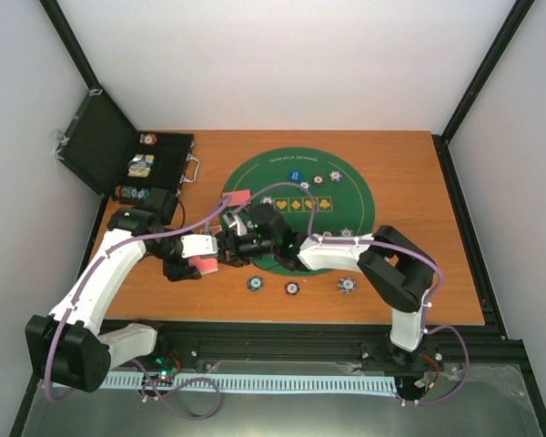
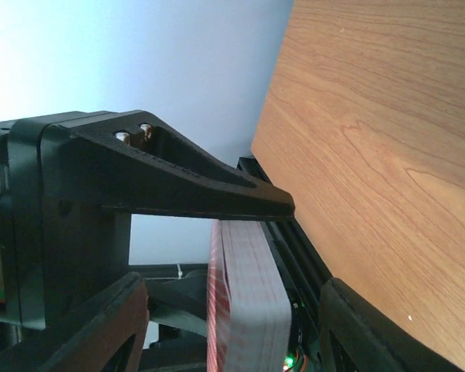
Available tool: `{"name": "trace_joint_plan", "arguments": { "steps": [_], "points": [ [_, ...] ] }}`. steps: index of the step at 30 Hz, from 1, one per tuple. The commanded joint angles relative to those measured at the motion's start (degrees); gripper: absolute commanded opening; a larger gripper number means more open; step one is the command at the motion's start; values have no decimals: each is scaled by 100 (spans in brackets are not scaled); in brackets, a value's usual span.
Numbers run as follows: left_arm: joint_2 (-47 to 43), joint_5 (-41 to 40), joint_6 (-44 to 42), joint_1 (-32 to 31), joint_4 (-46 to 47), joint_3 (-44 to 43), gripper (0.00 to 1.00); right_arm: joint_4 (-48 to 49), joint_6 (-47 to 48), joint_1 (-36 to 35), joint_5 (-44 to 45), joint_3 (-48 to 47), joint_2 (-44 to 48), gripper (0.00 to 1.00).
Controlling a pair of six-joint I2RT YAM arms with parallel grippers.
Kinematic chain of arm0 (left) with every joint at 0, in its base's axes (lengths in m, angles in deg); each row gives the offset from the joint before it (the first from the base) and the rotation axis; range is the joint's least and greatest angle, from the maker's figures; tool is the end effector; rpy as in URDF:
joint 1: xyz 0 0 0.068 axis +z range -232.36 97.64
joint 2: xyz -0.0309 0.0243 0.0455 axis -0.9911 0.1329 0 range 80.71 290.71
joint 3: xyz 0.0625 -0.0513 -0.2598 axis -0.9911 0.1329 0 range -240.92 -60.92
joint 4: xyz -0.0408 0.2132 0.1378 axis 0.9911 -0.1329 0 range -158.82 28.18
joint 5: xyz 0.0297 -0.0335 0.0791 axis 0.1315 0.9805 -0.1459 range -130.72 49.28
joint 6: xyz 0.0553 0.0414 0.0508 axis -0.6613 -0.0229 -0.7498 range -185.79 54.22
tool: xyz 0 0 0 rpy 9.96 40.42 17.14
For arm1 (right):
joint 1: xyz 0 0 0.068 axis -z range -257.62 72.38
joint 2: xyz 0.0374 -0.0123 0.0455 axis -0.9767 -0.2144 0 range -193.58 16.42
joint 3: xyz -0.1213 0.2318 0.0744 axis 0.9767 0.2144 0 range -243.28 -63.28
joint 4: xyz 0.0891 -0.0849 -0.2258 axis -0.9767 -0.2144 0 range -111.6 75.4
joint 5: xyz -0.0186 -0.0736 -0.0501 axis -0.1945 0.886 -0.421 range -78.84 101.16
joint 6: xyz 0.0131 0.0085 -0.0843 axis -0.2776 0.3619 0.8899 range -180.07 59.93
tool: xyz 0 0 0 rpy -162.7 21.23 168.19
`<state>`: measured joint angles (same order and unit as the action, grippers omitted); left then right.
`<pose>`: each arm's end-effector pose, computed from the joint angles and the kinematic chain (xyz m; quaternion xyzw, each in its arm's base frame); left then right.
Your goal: Distribute texas hold em gaming equipment
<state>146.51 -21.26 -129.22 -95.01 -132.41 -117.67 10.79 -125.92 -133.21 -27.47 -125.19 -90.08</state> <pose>0.1751 -0.0651 0.2321 0.6169 0.7636 -0.1139 0.1526 0.2062 0.3845 0.1960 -0.1221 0.7833 0.6087 0.0322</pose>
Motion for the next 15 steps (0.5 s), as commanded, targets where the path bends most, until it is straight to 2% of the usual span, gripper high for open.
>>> {"name": "trace_joint_plan", "arguments": {
  "steps": [1, 15],
  "points": [
    [-133, 81, -91, -21, -112, -277, 1, 291, -104, -123, -97, -306, -277, 59],
    [-146, 62, -150, -19, -172, -355, 1, 50, -18, -108, -80, -178, -455, 56]
  ]
}}
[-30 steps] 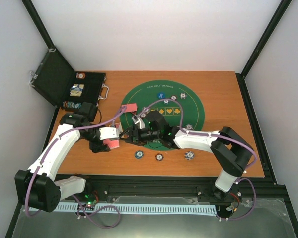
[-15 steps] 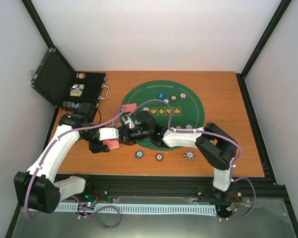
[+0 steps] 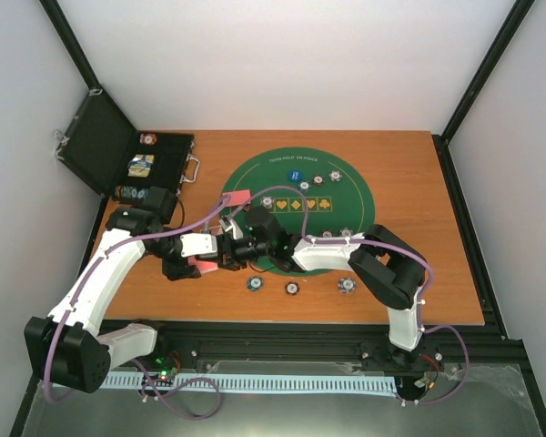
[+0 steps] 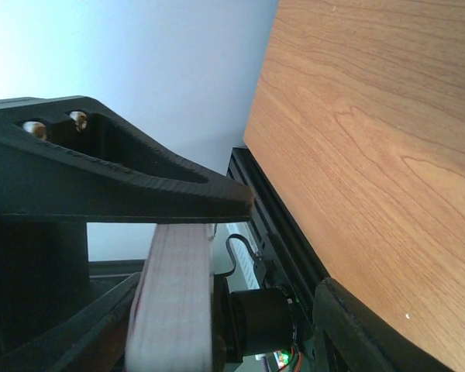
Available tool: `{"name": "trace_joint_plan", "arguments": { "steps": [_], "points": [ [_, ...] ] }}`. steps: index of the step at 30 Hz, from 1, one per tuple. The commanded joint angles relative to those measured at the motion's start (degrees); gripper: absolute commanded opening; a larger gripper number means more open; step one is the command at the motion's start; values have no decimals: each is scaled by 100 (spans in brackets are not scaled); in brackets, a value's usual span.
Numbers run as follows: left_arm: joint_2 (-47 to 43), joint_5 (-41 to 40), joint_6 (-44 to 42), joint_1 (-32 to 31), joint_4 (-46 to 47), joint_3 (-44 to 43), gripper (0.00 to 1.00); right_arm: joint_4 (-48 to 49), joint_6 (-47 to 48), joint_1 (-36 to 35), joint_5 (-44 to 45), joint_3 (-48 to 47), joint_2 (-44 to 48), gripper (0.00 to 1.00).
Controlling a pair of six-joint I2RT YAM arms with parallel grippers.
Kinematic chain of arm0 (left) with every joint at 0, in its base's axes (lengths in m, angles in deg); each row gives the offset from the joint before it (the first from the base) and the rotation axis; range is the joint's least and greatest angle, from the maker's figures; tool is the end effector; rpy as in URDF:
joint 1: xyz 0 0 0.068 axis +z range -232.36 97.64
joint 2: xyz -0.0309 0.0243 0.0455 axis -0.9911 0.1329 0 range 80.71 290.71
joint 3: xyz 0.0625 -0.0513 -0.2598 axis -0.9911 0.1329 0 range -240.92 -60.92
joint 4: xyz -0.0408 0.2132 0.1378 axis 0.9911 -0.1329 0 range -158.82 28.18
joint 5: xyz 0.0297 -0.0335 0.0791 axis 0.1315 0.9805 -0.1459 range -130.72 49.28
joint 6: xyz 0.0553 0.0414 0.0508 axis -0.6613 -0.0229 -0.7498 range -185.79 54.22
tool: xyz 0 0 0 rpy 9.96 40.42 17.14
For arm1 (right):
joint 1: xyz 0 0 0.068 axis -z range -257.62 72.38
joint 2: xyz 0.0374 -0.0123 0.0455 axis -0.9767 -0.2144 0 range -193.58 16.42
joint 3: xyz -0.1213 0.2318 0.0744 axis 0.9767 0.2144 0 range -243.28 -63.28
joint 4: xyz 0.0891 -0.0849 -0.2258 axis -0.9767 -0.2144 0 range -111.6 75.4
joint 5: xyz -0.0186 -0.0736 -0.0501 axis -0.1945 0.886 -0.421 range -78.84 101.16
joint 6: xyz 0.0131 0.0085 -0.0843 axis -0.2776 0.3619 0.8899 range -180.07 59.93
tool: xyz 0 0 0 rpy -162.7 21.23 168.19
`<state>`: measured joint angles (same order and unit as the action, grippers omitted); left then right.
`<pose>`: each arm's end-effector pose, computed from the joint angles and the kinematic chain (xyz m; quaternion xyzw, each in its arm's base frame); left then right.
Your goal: Distribute texas hold em gaming equipment
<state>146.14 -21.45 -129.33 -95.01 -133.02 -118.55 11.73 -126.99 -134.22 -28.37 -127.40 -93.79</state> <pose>0.1747 -0.0648 0.2370 0.6181 0.7624 -0.1098 0.1570 0.2051 0.3984 0.1842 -0.1246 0.7841 0.6078 0.0124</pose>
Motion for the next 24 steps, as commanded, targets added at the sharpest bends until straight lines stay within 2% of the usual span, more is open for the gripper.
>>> {"name": "trace_joint_plan", "arguments": {
  "steps": [1, 11, 16, 23, 24],
  "points": [
    [-117, 81, -140, -19, -119, -276, 1, -90, 107, 13, 21, 73, -63, 56],
    [-151, 63, -158, -19, -123, -272, 1, -650, 429, 196, 194, 337, 238, 46],
    [-127, 85, -153, -19, -114, -294, 1, -518, 379, 261, 182, 603, 439, 44],
    [-114, 66, -147, -19, -65, -231, 1, -818, 510, 281, 272, 580, 743, 32],
    [-118, 59, -148, -19, -47, -211, 1, -895, 531, 285, 285, 558, 791, 27]
  ]
}}
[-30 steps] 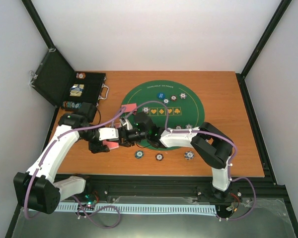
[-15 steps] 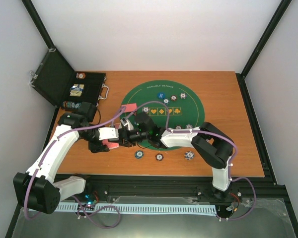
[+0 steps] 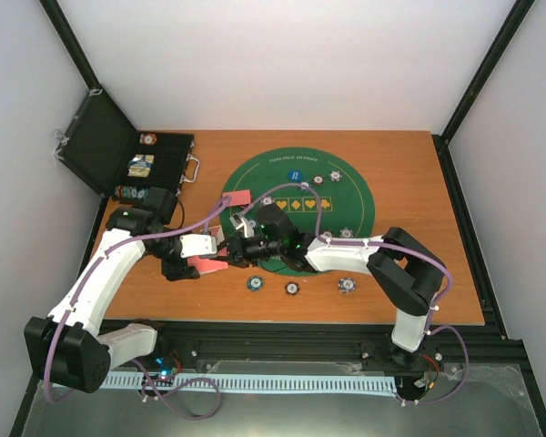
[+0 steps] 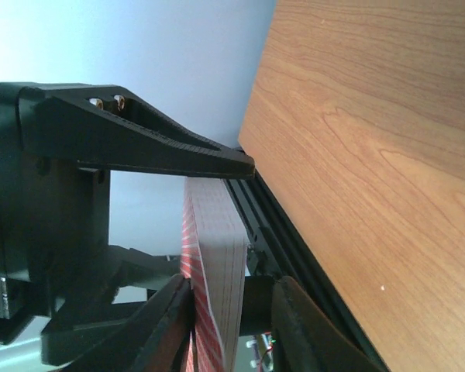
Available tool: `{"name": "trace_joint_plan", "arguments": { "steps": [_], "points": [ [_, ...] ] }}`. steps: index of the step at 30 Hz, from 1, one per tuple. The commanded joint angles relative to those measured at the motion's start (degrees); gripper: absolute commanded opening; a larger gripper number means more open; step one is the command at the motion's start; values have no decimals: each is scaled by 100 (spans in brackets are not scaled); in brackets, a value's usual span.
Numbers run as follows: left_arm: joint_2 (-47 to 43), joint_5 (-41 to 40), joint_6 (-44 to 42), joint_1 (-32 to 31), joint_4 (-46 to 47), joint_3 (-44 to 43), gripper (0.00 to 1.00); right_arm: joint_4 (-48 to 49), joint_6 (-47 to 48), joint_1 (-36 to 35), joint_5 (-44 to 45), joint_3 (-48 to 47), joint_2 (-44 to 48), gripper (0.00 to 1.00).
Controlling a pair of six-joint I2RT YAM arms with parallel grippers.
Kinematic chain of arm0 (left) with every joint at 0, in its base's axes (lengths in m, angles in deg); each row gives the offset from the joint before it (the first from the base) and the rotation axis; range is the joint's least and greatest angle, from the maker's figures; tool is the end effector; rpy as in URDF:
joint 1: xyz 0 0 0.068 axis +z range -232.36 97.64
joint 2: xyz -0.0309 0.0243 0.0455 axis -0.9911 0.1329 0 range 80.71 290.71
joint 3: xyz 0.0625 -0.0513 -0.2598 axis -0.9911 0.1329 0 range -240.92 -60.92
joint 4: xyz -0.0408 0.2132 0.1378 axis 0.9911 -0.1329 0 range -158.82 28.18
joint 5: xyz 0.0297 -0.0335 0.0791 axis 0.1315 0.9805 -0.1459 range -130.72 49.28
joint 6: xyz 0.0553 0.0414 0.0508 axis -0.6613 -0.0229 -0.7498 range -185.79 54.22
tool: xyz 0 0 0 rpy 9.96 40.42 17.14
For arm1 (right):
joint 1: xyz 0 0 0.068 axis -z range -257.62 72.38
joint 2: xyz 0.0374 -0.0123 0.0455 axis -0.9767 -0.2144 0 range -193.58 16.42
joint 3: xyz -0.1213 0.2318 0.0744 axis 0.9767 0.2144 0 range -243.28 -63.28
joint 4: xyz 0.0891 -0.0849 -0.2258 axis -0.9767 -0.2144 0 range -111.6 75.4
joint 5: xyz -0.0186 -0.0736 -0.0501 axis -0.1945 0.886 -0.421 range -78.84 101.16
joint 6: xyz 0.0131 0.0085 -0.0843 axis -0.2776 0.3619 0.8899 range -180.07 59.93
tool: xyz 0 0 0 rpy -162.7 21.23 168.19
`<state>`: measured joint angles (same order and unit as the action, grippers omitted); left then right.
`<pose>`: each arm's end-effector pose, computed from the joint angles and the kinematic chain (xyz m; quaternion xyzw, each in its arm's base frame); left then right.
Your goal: Distribute texas hold em gaming equipment
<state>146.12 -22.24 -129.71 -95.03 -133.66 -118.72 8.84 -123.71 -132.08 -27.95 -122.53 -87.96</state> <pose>0.1737 -0.0636 0.2373 0.6207 0.7622 -0.1049 0.1510 0.2058 0.3701 0.1913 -0.1249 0.7923 0.5962 0.0345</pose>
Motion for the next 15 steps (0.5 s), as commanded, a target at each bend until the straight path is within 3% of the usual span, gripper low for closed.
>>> {"name": "trace_joint_plan", "arguments": {
  "steps": [1, 9, 15],
  "points": [
    [-115, 120, -116, -14, 32, -170, 1, -672, 226, 84, 258, 63, 247, 23],
    [-116, 73, -130, -16, 103, -92, 1, -1090, 341, 192, 360, 142, 659, 6],
    [-107, 24, -139, -21, 116, -70, 1, -1406, 501, 349, 354, 168, 890, 3]
  ]
}}
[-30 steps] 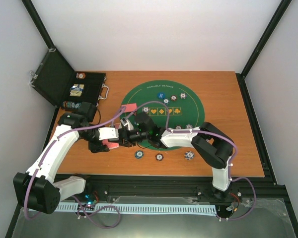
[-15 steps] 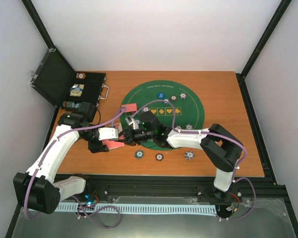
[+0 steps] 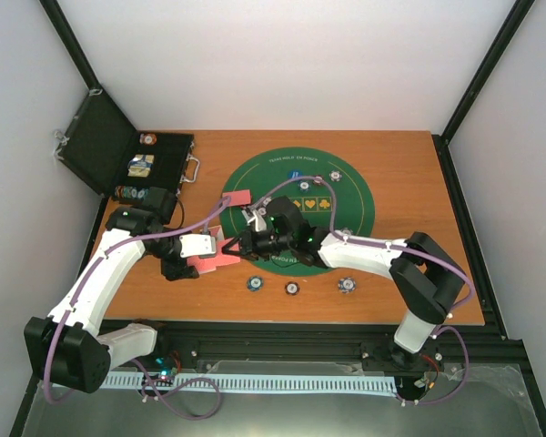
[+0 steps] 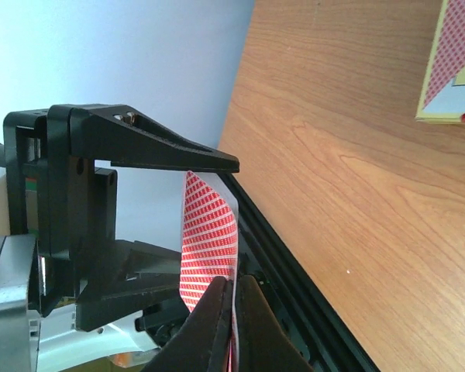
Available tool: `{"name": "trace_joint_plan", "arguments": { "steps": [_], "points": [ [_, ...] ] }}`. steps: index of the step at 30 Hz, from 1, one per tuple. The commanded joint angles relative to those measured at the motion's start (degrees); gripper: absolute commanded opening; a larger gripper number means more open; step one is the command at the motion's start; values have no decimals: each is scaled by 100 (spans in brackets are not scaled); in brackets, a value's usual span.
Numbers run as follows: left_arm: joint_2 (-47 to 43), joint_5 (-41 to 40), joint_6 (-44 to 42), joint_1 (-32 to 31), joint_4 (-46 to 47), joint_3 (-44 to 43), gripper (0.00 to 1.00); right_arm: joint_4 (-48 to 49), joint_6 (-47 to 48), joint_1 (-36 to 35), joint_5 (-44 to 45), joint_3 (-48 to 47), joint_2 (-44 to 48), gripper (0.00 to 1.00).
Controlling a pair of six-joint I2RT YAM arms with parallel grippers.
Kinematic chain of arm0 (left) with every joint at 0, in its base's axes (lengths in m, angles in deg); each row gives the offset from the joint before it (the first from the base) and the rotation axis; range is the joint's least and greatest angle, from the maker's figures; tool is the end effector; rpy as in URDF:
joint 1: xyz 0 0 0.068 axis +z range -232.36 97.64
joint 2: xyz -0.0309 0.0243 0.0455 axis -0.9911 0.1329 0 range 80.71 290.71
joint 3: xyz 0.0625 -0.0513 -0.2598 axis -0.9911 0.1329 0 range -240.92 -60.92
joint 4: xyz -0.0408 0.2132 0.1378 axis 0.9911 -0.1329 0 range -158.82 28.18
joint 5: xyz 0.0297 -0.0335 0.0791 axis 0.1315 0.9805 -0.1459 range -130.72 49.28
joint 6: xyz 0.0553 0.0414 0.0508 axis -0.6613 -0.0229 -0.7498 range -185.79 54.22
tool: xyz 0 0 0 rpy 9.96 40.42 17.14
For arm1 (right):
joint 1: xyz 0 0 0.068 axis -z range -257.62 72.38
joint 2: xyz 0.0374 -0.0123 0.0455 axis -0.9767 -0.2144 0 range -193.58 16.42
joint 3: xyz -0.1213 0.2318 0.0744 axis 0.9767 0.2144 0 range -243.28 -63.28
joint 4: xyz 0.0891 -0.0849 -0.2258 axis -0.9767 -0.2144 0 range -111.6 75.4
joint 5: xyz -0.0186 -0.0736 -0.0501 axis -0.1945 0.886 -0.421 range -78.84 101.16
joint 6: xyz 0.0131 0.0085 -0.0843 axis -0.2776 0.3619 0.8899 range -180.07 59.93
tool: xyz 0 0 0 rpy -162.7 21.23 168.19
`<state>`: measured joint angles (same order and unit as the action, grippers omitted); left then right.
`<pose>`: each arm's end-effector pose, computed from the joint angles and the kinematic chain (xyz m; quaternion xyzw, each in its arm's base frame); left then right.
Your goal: Distribute texas hold em gaming equipment
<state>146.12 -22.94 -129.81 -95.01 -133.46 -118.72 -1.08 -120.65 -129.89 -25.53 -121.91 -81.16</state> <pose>0.1744 -0.0628 0.2371 0.6215 0.7625 -0.0985 0.1501 0.2097 0.3448 0.2121 -0.1096 0.8125 0.5695 0.0586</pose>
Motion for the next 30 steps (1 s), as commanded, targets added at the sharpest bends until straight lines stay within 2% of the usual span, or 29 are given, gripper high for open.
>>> {"name": "trace_joint_plan", "arguments": {
  "steps": [1, 5, 11, 15, 21, 25, 30],
  "points": [
    [-107, 83, -131, -19, 97, -65, 1, -492, 243, 188, 98, 115, 251, 3],
    [-105, 67, -129, -19, 98, -71, 1, -824, 487, 625, -62, 136, 444, 3],
    [-63, 106, -111, -19, 71, -122, 1, -1970, 1433, 2003, -496, -585, 319, 3],
    [-14, 90, -79, -19, 95, -110, 1, -2900, 2204, 2846, -618, -1689, -524, 3],
    [107, 132, -6, -19, 5, -283, 1, -4174, 3006, 3730, -542, -3934, -2417, 3],
    [121, 194, 0, -18, -16, -338, 1, -4948, 3277, 3972, -393, -5597, -3703, 3],
    [156, 226, 26, -19, -20, -333, 1, -5424, 3330, 4039, -294, -7338, -4877, 3]
  ]
}}
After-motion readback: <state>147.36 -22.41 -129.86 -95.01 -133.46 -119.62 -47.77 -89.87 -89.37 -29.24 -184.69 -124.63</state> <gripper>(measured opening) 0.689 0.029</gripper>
